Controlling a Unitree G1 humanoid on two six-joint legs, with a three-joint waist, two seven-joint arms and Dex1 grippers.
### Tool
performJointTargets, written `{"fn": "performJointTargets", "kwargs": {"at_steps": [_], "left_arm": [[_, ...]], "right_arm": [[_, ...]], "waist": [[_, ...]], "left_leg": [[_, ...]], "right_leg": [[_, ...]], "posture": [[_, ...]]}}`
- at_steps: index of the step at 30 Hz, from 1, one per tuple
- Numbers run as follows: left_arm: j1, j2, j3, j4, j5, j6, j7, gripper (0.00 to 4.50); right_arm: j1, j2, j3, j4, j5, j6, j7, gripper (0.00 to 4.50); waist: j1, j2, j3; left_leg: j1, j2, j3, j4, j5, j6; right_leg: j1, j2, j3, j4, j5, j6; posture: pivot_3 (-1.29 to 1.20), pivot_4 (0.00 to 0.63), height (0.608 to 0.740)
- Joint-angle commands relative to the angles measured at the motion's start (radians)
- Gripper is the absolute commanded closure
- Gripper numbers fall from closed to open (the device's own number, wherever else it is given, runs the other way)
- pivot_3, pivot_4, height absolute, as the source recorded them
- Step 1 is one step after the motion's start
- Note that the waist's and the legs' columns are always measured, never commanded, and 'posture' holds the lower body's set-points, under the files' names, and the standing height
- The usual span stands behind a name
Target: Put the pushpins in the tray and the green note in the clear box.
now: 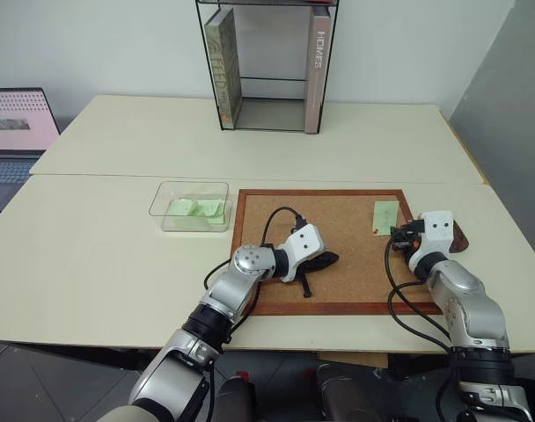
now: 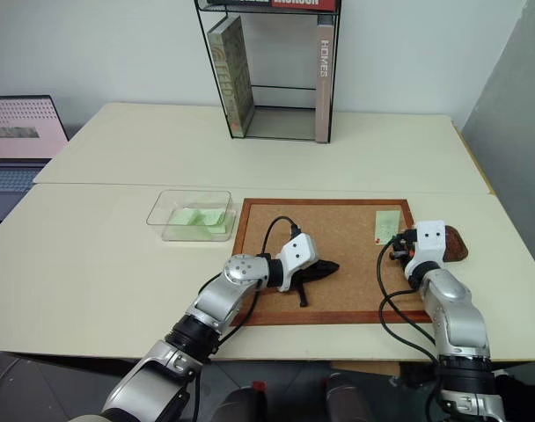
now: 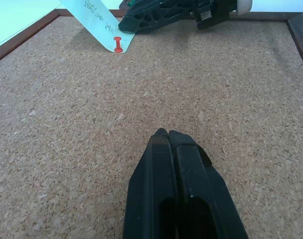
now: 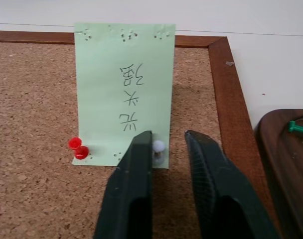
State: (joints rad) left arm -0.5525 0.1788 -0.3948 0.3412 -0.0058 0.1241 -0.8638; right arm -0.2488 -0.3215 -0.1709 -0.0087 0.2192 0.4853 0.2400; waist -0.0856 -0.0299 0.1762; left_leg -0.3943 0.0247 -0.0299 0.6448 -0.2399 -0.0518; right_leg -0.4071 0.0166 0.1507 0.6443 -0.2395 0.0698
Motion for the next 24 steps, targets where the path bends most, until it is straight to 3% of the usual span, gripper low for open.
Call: {"fn": "performJointTargets", "kwargs": {"at_steps": [1,18,24], "left_arm": [[0.023,0.012,-0.028,0.025,0.031,0.022,-0.009,4.50],[0.027,0.013,-0.031,0.024,0.035,0.029,-0.007,4.50],[0.028,0.013,-0.032,0.023,0.037,0.032,-0.008,4.50]], "right_arm": [[0.001,-0.004,-0.018,-0.040,0.000,-0.016,-0.009,4.44],[0.021,-0.007,-0.042,-0.204,0.020,0.032,-0.036,4.44],[0.007,-0.029,-0.103,-0.248,0.036,0.061,-0.052,4.44]], "waist": [[0.000,0.000,0.000],[0.000,0.000,0.000],[0.000,0.000,0.000]], "left_leg": [[0.000,0.000,0.000,0.000,0.000,0.000],[-0.001,0.000,0.000,0.000,0.000,0.000],[-0.001,0.000,0.000,0.000,0.000,0.000]], "right_leg": [[0.000,0.000,0.000,0.000,0.000,0.000],[-0.001,0.000,0.000,0.000,0.000,0.000],[-0.002,0.000,0.000,0.000,0.000,0.000]], "posture": [[0.00,0.150,0.740],[0.00,0.150,0.740],[0.00,0.150,0.740]]}}
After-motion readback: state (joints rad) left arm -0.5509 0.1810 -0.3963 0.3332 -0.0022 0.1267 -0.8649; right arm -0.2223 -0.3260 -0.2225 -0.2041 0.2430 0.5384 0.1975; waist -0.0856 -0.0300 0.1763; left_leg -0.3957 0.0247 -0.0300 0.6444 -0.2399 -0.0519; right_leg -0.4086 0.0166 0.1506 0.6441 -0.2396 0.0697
